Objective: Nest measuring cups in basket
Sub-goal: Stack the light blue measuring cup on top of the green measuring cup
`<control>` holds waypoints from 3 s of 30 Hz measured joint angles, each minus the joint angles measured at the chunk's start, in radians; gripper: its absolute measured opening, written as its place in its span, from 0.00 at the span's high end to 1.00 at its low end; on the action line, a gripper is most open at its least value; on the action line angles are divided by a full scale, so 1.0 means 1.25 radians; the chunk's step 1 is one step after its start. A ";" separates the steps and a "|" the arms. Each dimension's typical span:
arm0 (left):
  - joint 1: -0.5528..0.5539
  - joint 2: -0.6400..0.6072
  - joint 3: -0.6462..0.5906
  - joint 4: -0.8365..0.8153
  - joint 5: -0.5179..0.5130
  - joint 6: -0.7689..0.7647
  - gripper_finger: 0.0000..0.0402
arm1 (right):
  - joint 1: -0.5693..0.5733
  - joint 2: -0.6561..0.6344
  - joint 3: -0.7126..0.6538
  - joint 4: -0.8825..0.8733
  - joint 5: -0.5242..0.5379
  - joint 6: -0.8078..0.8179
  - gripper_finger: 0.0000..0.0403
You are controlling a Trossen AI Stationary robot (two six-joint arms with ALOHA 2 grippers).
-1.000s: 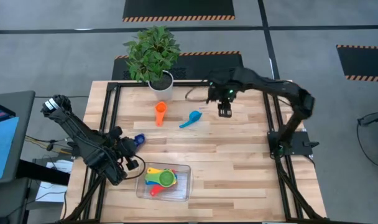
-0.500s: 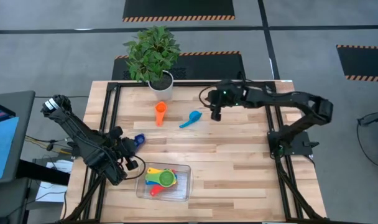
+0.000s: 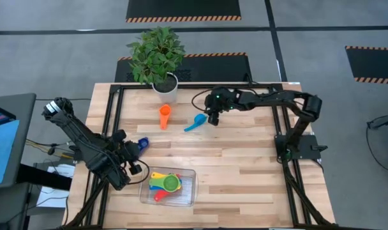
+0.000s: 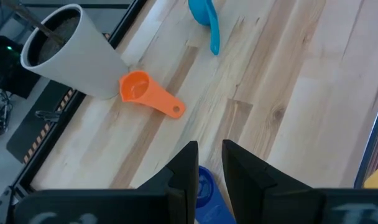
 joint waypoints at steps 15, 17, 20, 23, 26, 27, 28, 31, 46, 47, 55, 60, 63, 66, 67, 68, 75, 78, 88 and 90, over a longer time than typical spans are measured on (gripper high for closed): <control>0.000 0.000 0.000 0.000 -0.006 -0.002 0.85 | 0.068 0.008 0.017 -0.040 0.008 -0.155 0.58; 0.000 0.000 0.000 0.000 -0.006 -0.006 0.85 | 0.073 0.008 0.017 -0.035 0.018 -0.172 0.58; 0.000 0.000 0.000 0.000 -0.006 -0.012 0.85 | 0.074 0.008 0.017 -0.049 0.020 -0.175 0.59; 0.000 0.000 0.000 0.000 -0.006 -0.005 0.85 | 0.078 0.008 0.017 -0.050 0.022 -0.175 0.59; 0.000 0.000 0.000 0.000 -0.006 -0.004 0.85 | 0.076 0.008 0.017 -0.050 0.022 -0.177 0.59; 0.000 0.000 0.000 0.000 -0.006 -0.006 0.85 | 0.076 0.008 0.017 -0.050 0.022 -0.177 0.59; 0.000 0.000 0.000 0.000 -0.006 -0.010 0.85 | 0.076 0.008 0.017 -0.050 0.022 -0.177 0.59; 0.000 0.000 0.000 0.000 -0.006 -0.018 0.85 | 0.076 0.008 0.017 -0.034 0.022 -0.176 0.59; 0.000 0.000 0.000 0.000 -0.008 -0.019 0.85 | 0.076 0.080 0.023 0.006 0.036 -0.200 0.62; 0.000 0.000 0.000 0.001 -0.008 -0.019 0.85 | 0.076 0.098 0.033 0.019 0.049 -0.205 0.62; 0.000 0.000 0.000 0.001 -0.007 -0.019 0.85 | 0.077 0.152 0.095 -0.018 0.066 -0.202 0.63; 0.000 0.000 0.000 0.001 -0.008 -0.020 0.85 | 0.088 0.126 0.130 -0.080 0.064 -0.167 0.65; 0.000 0.000 0.000 0.001 -0.008 -0.023 0.85 | 0.103 0.105 0.145 -0.129 0.022 -0.138 0.67; 0.000 0.000 0.000 0.002 -0.008 -0.025 0.85 | 0.128 0.103 0.148 -0.143 -0.036 -0.102 0.68; 0.000 0.000 0.000 0.003 -0.008 -0.025 0.85 | 0.140 0.103 0.148 -0.138 -0.040 -0.099 0.68; 0.000 0.000 0.000 0.004 -0.008 -0.025 0.85 | 0.151 0.104 0.148 -0.125 -0.038 -0.098 0.68; 0.000 0.000 0.000 0.004 -0.012 -0.025 0.85 | 0.201 0.113 0.150 0.046 0.067 -0.085 0.64; 0.000 0.000 0.000 0.004 -0.012 -0.038 0.85 | 0.196 0.114 0.152 0.060 0.086 0.033 0.60; 0.000 0.000 0.000 0.004 -0.014 -0.045 0.85 | 0.224 0.115 0.253 -0.029 0.155 0.216 0.51; 0.000 0.000 0.000 0.004 -0.014 -0.045 0.85 | 0.231 0.145 0.301 -0.057 0.155 0.218 0.53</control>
